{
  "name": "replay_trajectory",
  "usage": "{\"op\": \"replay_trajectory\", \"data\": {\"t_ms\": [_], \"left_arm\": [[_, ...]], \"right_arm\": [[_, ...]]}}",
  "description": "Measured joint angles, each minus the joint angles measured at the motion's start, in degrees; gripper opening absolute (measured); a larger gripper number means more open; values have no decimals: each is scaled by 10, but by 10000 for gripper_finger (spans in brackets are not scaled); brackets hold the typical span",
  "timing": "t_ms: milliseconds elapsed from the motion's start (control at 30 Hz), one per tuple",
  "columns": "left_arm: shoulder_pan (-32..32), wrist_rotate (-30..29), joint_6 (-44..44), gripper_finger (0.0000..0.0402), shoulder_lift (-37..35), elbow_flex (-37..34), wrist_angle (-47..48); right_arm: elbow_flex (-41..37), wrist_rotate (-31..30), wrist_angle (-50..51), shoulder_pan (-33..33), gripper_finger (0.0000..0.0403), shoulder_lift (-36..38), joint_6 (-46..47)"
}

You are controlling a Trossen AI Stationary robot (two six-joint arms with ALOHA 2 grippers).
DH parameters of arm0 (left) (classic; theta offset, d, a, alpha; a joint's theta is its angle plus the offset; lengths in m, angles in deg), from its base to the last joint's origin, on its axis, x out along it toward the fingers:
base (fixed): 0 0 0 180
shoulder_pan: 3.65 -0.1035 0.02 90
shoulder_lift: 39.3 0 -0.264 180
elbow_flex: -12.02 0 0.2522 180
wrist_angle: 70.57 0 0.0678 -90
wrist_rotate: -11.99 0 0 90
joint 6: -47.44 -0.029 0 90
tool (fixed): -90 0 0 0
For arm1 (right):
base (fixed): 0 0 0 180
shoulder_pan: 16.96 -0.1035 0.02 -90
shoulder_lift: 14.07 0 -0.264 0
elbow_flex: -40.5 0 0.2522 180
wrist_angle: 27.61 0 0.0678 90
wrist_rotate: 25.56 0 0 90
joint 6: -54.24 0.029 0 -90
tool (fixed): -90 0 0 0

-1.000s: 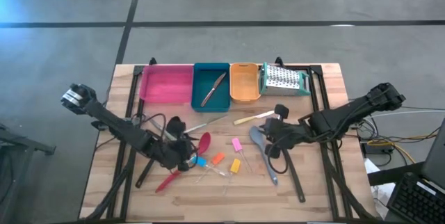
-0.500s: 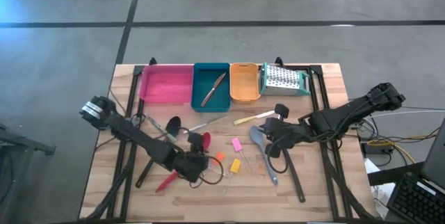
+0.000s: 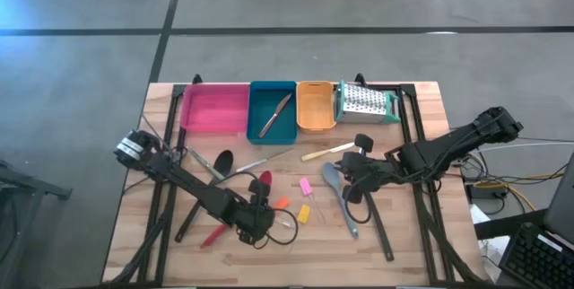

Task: Pick & Place Kitchen Items
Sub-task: Put the blue spatula into the yellow bin

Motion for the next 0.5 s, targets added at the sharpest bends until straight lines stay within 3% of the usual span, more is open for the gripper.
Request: {"op": "replay_trajectory", "data": {"t_ms": [500], "left_arm": [[-26,36,1,141,37,0,9]], "right_arm": [[0,0,0,0,52,0,0]]}}
